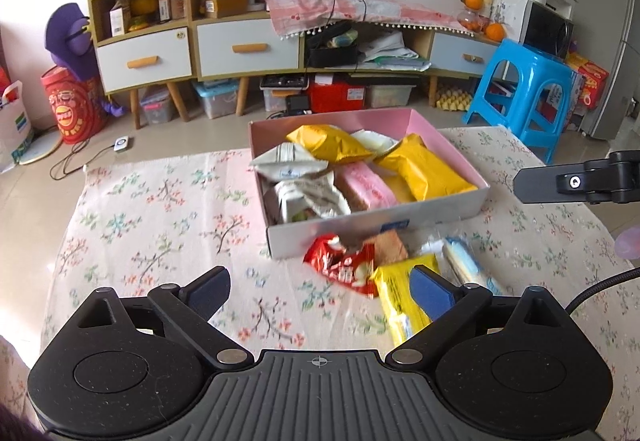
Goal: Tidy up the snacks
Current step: 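Move both open tools back over the remaining snacks, then grasp the gold bar with the right tool while the left tool grasps the red candy pack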
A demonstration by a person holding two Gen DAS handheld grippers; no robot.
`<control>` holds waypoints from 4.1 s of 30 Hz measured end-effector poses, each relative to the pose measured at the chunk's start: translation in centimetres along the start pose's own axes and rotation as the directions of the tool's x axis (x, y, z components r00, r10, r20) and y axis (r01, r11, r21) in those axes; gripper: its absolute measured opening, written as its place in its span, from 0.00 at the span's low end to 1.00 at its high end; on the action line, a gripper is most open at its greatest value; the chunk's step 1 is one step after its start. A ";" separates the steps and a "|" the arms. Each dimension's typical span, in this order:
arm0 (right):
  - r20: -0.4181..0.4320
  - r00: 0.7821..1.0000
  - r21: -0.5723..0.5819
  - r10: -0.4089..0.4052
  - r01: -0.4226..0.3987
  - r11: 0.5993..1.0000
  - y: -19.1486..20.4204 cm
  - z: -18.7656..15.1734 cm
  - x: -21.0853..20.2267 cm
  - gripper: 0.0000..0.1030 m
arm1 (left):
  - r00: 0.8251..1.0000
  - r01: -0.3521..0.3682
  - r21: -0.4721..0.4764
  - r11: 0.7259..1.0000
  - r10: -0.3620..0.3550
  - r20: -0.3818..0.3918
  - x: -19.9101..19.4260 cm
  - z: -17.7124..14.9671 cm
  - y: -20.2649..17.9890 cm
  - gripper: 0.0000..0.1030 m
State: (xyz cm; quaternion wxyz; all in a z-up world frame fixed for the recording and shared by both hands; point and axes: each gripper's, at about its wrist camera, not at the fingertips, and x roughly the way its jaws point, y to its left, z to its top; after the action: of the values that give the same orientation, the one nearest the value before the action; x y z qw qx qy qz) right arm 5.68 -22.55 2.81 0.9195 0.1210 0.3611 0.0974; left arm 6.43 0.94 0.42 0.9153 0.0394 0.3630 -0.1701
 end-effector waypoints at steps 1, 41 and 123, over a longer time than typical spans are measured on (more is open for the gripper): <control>0.005 1.000 0.001 0.003 -0.003 1.000 0.0 -0.3 -0.1 0.90 | 1.000 -0.001 -0.003 1.000 0.001 0.006 -0.1 -0.4 0.1 0.95; -0.121 0.977 -0.183 -0.173 0.149 0.972 0.2 -10.9 0.6 0.91 | 0.984 -0.006 -0.018 1.000 0.003 -0.178 0.1 -8.9 0.1 0.95; -0.203 0.957 -0.240 -0.207 0.156 0.958 -1.6 -10.2 1.8 0.19 | 0.991 0.026 -0.027 0.999 -0.030 -0.129 1.5 -8.6 -1.0 0.44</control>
State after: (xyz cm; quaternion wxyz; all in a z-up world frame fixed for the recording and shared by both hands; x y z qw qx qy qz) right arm 0.09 -22.04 -6.00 0.8852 -0.0279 0.4598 0.0648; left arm 1.50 1.27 -6.84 0.8878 0.0337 0.4241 -0.1755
